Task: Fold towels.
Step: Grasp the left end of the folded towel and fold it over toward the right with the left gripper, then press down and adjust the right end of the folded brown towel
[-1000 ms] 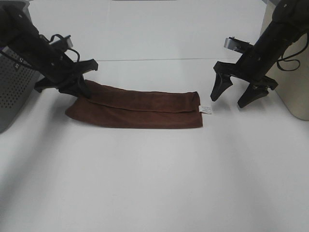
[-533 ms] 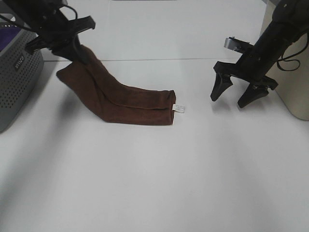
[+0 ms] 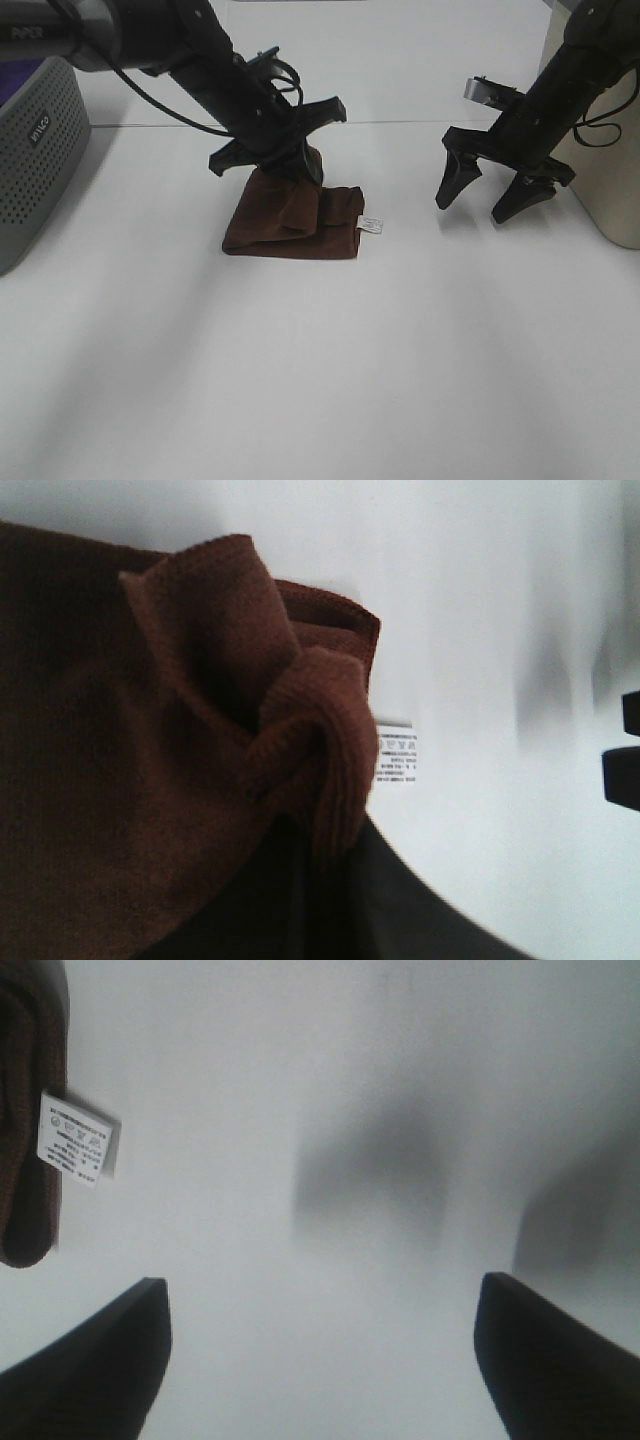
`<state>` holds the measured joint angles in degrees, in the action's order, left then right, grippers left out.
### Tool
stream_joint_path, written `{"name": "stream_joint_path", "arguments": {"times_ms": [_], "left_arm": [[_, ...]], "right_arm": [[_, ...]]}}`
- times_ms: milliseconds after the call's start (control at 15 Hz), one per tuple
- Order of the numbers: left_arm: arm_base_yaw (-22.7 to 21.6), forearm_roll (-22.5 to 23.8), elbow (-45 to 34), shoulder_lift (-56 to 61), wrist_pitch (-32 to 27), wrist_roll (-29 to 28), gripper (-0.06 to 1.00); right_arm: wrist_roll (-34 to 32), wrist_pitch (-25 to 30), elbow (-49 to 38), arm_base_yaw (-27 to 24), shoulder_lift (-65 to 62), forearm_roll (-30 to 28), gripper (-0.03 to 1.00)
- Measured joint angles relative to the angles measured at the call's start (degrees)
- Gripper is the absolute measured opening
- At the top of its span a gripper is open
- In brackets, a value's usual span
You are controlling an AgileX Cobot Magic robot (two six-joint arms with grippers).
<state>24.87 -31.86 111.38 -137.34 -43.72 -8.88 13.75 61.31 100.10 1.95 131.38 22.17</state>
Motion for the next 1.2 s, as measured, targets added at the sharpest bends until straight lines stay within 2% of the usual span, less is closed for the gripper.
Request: {"name": "stream_joint_path", "arguments": {"times_ms": [133,267,400,467,600,733,867,1067,1200], "left_arm": [[1.2,-0.06,0.0,-0.97,2.18,-0.86,0.16],[1.66,-1.38,0.0,-0.97,4.7,-0.92,0.41],[1.72,-6.42,0.0,-0.97,6.25,-0.74,0.65],[1.72,-8.65,0.0,-0.97,6.3,0.69,0.71],[1.6,-11.0,0.0,-0.46,6.13,6.36,0.74],[0.06,-10.94,0.0,1.78,5.84,11.97,0.74],[-3.78,-8.82,0.06,4.07,5.61,13.58,0.74],[-9.97,-4.7,0.29,5.1,2.58,13.92,0.74],[-11.29,-0.69,0.29,4.93,-1.38,13.92,0.74]], "right_arm": [[0.0,0.0,0.0,0.0,0.0,0.06,0.78],[0.0,0.0,0.0,0.0,0.0,0.8,0.78],[0.0,0.0,0.0,0.0,0.0,2.06,0.78],[0.0,0.0,0.0,0.0,0.0,2.29,0.78],[0.23,0.11,0.0,0.0,0.0,3.55,0.78],[2.81,1.72,0.0,0.0,0.0,7.96,0.78],[8.02,3.72,0.0,0.0,0.0,16.5,0.78],[15.3,4.24,0.0,1.49,0.0,32.95,0.78],[19.65,3.5,0.0,4.24,0.8,42.11,0.78]]}}
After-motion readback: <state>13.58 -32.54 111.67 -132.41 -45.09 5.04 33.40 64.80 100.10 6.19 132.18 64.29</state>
